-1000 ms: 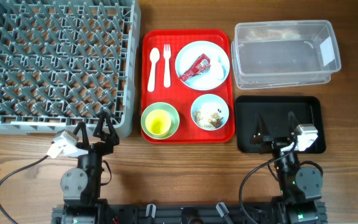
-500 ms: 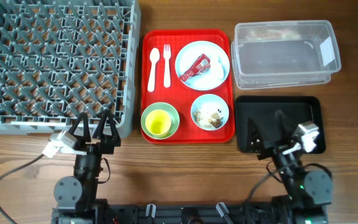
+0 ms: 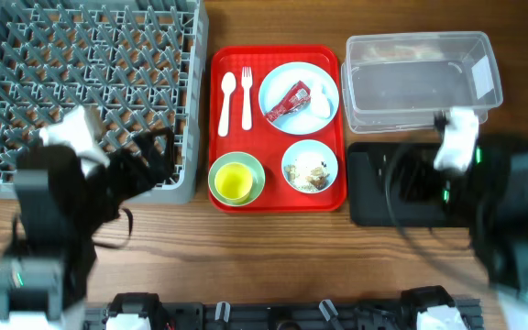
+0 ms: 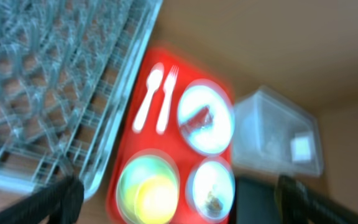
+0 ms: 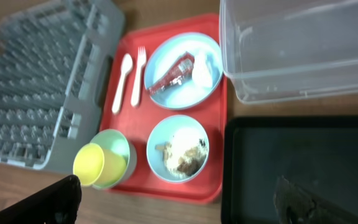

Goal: Sort waste into correct bins and load items into the dishwasher rack
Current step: 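Reach the right gripper to the red wrapper on the plate and grasp it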

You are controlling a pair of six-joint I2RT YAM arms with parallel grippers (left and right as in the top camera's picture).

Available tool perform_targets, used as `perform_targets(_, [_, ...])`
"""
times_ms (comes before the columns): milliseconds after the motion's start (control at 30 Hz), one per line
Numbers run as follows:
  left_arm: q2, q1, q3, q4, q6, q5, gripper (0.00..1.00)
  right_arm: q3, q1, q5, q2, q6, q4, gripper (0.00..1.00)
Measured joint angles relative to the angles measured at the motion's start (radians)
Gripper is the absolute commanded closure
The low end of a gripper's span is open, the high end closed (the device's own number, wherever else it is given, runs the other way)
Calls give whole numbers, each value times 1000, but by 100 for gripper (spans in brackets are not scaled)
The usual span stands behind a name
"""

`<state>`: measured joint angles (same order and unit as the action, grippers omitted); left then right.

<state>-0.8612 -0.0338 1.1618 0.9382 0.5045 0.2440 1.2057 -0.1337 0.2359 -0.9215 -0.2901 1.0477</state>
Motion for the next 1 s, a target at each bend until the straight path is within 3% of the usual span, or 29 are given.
perform_targets(67, [-148, 0, 156, 164, -31, 14, 0, 121, 0, 16, -120, 17, 61, 0])
perform_targets(167, [-302, 0, 270, 289, -59, 20, 0, 238, 1, 119, -240, 28, 97, 0])
perform_targets(300, [-414, 0, 293, 342, -76, 33, 0, 276, -3, 262, -364, 35, 13, 0])
perform_targets(467, [-482, 0, 293, 367, -82, 109, 0, 280, -98, 245, -526, 35, 9, 1])
perform_targets(633, [-483, 0, 335, 371, -85, 149, 0, 284, -242, 92, -687, 35, -82, 6])
perform_targets(733, [-467, -1, 417, 372, -85, 139, 0, 286, -296, -10, -764, 35, -197, 20])
perform_targets(1000, [-270, -1, 466, 363, -119, 159, 0, 296, -308, -183, -946, 22, -503, 18])
